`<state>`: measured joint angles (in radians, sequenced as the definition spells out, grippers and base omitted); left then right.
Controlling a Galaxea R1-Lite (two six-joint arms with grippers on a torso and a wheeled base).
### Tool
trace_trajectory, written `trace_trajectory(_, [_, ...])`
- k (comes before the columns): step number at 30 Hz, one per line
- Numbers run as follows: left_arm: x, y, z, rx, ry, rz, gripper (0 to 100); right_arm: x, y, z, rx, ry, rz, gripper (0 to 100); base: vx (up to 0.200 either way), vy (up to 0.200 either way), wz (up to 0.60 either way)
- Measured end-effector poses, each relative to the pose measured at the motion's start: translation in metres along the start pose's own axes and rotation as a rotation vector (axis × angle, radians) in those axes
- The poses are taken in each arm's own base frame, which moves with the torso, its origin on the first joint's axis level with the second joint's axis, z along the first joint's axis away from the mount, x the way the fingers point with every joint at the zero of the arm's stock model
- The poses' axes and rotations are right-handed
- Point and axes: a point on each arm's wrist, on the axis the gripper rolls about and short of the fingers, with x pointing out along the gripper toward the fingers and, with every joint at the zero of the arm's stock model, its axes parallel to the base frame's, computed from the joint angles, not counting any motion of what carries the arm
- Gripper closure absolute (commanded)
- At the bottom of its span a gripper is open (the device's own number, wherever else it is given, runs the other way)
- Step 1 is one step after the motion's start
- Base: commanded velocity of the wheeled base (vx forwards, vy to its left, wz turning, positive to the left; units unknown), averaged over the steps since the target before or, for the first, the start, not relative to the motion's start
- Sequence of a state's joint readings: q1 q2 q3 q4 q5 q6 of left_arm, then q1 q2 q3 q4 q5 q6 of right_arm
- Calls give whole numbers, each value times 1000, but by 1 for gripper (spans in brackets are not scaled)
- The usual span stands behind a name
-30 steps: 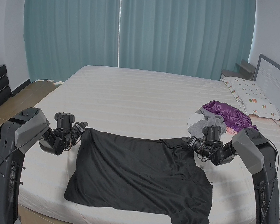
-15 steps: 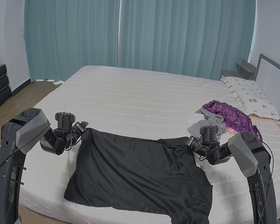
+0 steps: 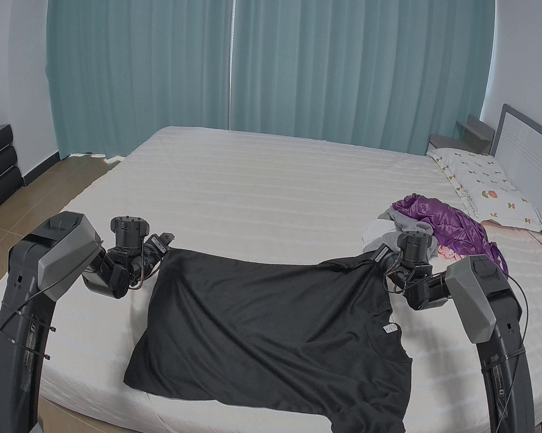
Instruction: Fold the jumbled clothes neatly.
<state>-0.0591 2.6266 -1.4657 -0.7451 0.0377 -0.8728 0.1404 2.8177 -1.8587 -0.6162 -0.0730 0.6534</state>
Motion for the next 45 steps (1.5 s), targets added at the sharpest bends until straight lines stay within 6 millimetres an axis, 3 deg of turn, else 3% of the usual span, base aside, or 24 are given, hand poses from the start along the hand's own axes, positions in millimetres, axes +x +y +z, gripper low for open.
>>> trace_trajectory(19, [29,-13,-19,70,10,13,0,14,-14,-15,4,-37,-52,100,0,0,0])
trace_trajectory(30, [39,-5,-30,111,8,45,0,13,-15,-15,25,-55,-79,100,0,0,0])
trace_trajectory(31, [40,-4,-31,113,11,48,100,13,-15,-15,29,-56,-78,100,0,0,0])
trace_trajectory(41, [42,-4,-32,120,0,39,100,13,-12,-14,33,-57,-73,100,0,0,0])
trace_trajectory(45, [43,-8,-23,110,-86,25,100,12,-11,-12,37,-64,-71,100,0,0,0])
